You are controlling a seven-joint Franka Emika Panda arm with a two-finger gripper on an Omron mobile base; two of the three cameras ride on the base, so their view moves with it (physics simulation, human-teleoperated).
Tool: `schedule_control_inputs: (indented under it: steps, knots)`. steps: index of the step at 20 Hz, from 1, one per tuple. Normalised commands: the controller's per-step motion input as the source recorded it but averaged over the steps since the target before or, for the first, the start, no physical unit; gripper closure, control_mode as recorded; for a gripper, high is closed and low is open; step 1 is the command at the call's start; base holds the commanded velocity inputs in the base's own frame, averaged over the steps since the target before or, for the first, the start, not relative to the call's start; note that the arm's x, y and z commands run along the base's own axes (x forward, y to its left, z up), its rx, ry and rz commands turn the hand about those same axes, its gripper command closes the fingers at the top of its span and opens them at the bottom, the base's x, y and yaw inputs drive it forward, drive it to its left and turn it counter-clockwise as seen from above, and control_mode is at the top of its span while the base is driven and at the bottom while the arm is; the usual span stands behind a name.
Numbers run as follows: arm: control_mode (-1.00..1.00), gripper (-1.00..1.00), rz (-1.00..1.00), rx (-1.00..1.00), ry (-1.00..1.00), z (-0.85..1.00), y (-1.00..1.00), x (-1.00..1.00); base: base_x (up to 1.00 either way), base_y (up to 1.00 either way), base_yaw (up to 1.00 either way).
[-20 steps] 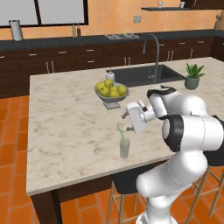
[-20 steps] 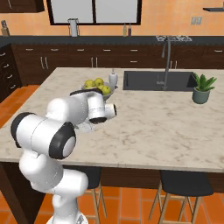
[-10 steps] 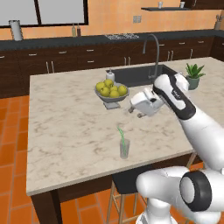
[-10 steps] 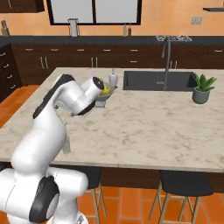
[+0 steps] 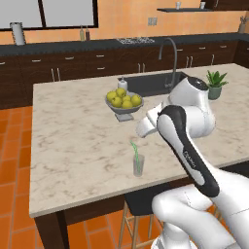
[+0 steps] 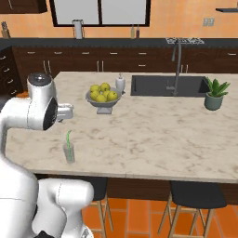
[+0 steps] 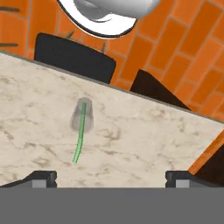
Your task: Take a straw from the drawer in front and place it inside the glass cup on the dining counter.
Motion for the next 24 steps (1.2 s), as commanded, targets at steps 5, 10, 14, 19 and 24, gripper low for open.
schedule_control_inputs:
  steps: [5,10,14,19,24]
  knots:
    - [-1.00,-1.00,0.00,-0.35,0.00,0.00,0.03,-0.90,0.00,0.00,0.00]
    - [-1.00,-1.00,0.00,-0.15,0.13,-0.05,0.26,-0.82,0.00,0.00,0.00]
    - [-1.00,-1.00,0.01,-0.03,0.19,-0.08,0.66,-0.56,0.00,0.00,0.00]
    - [-1.00,-1.00,0.08,-0.03,0.21,-0.05,0.98,-0.23,0.00,0.00,0.00]
    - [-1.00,-1.00,0.03,-0.07,0.20,-0.27,0.95,-0.03,0.00,0.00,0.00]
